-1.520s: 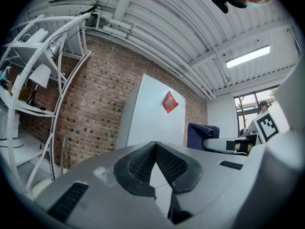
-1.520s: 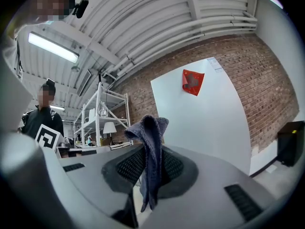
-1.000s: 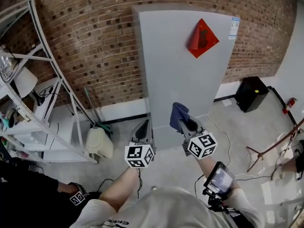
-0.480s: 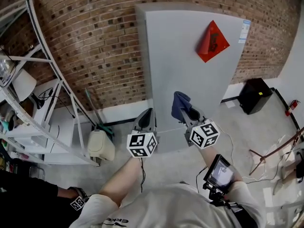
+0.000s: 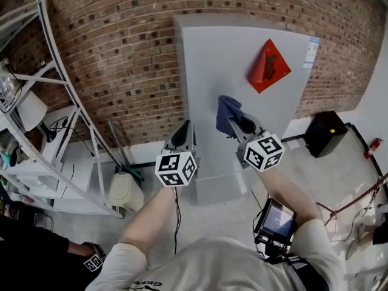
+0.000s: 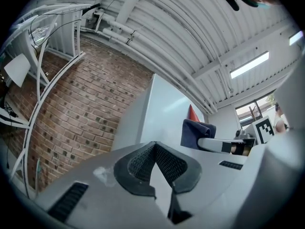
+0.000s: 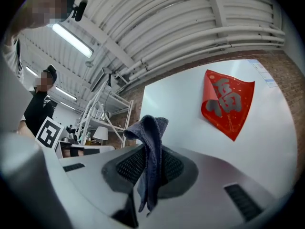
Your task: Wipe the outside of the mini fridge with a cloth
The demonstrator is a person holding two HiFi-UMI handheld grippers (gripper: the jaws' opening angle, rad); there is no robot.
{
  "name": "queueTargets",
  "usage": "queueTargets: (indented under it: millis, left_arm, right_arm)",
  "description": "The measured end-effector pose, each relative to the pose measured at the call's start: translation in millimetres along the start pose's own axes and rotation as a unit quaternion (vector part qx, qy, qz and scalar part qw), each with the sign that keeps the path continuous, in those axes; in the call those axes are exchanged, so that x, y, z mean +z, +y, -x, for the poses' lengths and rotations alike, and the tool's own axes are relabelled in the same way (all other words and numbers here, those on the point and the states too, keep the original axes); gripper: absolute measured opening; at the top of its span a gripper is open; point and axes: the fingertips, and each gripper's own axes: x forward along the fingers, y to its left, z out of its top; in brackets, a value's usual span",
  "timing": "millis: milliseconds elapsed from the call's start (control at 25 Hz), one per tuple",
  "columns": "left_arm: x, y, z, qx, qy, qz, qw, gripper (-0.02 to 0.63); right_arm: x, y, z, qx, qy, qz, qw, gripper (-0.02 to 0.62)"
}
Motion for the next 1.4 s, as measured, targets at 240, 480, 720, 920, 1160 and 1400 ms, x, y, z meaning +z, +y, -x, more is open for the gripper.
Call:
queueTargets:
  millis: [240,480,720,920,1160,1400]
  left_arm:
    - [39.3,1.8,-18.6,0.009,-0.022,-0.008,0.9997,0.003]
    - [63.4,9.2,-25.8,0.023,-0.035,-0.013,0.9991,0.003]
    - [72.5,18.7,-23.7,0.037,-0.037,-0.022,0.9984,0.003]
    - [71.6,18.4,-22.3,0.042,-0.038,-0.023,0.9981,0.003]
    - [69.2,14.8,-21.7,0.042,-0.039,-0.024,0.9981,0.003]
    - [63.8,1.2,-28.4,0.031,-0.036,-0.026,0.9985,0.003]
  right_arm:
    - [50.3,-3.7,-34.6,0.026,-0.028,0.008,0.999,0.058]
    - [96.8,-5.7,-62.1,0.037,-0.052,0.007,0.998,0.058]
    - [132.5,7.0,-86.3,0.054,-0.060,0.016,0.997,0.058]
    - [149.5,15.6,-105.9,0.067,-0.057,0.020,0.996,0.058]
    - [150.5,0.2,-115.7,0.054,-0.045,0.002,0.997,0.058]
    - [158.6,-30.6,-98.0,0.028,-0.053,0.002,0.998,0.058]
